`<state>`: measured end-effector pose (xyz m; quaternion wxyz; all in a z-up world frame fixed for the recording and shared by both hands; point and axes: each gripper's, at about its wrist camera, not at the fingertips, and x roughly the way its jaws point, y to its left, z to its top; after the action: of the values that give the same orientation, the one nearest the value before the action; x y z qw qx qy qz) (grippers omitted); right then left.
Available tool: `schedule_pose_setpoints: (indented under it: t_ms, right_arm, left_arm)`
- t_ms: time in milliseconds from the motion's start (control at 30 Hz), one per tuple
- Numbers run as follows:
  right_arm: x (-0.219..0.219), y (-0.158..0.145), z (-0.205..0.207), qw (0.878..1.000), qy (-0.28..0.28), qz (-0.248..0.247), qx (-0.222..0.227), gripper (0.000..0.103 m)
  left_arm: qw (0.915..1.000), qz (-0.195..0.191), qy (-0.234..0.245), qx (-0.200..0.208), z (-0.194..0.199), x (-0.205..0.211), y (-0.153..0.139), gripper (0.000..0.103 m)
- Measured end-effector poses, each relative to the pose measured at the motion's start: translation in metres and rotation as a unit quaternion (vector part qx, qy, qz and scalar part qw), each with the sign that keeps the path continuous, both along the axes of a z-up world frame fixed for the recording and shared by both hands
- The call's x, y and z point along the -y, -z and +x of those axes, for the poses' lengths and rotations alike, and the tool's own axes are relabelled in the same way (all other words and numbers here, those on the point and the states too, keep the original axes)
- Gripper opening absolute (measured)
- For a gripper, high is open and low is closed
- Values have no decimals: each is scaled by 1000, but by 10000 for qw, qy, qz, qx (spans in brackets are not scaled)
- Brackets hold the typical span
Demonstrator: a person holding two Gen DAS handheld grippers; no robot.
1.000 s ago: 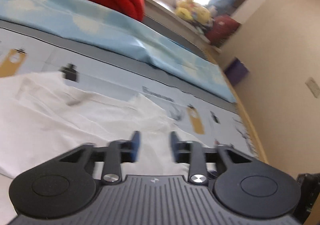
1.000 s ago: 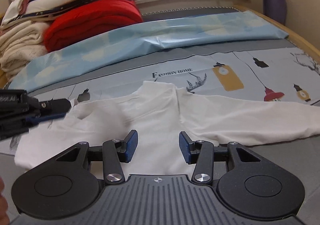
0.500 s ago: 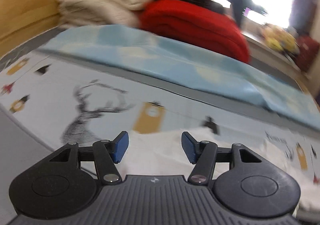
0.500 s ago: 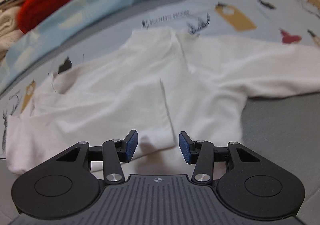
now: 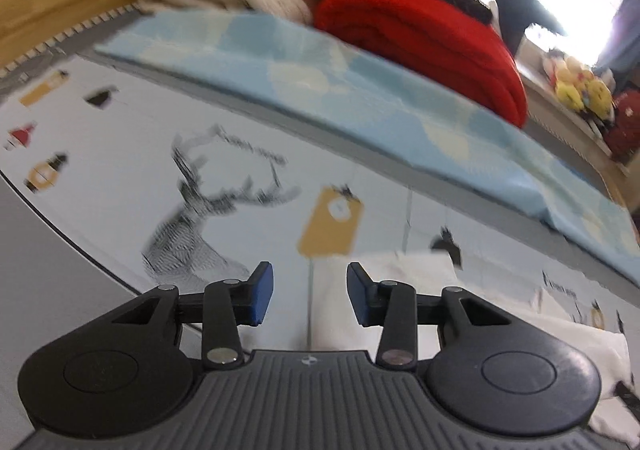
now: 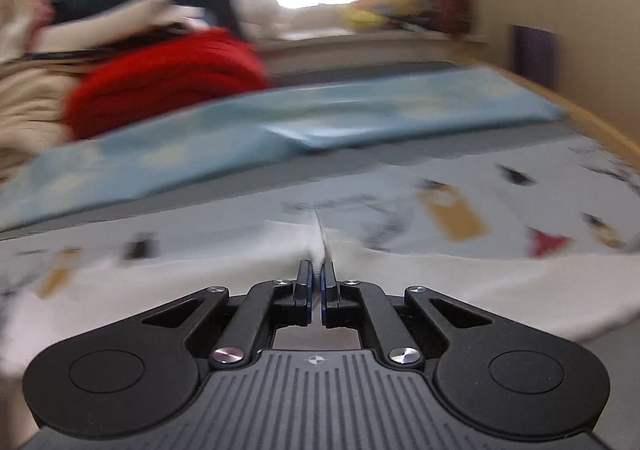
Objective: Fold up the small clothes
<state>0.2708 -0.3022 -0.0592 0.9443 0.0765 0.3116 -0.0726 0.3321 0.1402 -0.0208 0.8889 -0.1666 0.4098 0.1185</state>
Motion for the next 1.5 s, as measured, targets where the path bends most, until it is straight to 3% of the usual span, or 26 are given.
schedule_pose_setpoints:
  t_ms: [133, 367, 400, 467, 533, 633, 767, 833, 967, 1000, 1100, 1167, 1200, 1300, 1333, 1500]
  right_arm:
    - [35, 29, 9, 9966, 365, 373, -635, 4]
    - [44, 27, 8, 9963, 309, 602, -527, 8]
    - [43, 26, 9, 9962, 322, 634, -502, 8]
    - [45, 24, 10, 9961, 318, 684, -447, 8]
    - [48, 22, 12, 9962, 361, 674, -422, 8]
    - [56, 23, 12, 9951, 402, 808, -410, 8]
    - [58, 29, 17, 9919, 107, 1132, -572, 11]
    - [58, 39, 24, 9877, -64, 1288, -886, 26]
    - [60, 69, 30, 9810, 239, 729, -1782, 28]
    - [64, 70, 29, 9791, 392, 751, -1848, 28]
    - [79, 59, 24, 9798, 586, 1101, -1561, 28]
    - [83, 49, 20, 9853, 562, 1026, -1243, 28]
    - [85, 46, 17, 9868, 585, 980, -1147, 28]
    - [100, 43, 10, 9859, 744, 1121, -993, 28]
    - [107, 42, 8, 9850, 811, 1180, -967, 28]
    - [157, 37, -9, 9775, 1528, 1266, -712, 30]
  left_arm:
    - [9979, -129, 444, -462, 6, 18, 22, 45]
    - [9906, -274, 924, -968, 9, 39, 63, 44]
    - [9895, -243, 901, -1104, 9, 38, 71, 39]
    - [9800, 135, 833, -1802, 8, 36, 92, 24]
    - [9769, 211, 415, -2085, 3, 23, 103, 18]
    - [9848, 65, 253, -1716, 2, 22, 90, 17]
    - [9925, -118, 596, -1059, 4, 39, 68, 17]
    - [9915, -112, 674, -1110, 7, 44, 72, 17]
    - [9827, -77, 381, -1811, 10, 38, 101, 16]
    - [9834, -113, 287, -1787, 9, 36, 101, 16]
    - [9904, 164, 398, -1316, 10, 47, 75, 17]
    - [9929, 176, 565, -1033, 12, 56, 67, 20]
    - [9920, -7, 567, -1126, 14, 57, 72, 22]
    - [9778, -461, 324, -2016, 17, 58, 107, 25]
    - [9765, -517, 228, -2079, 17, 60, 111, 25]
    - [9891, -250, 563, -1340, 20, 90, 70, 37]
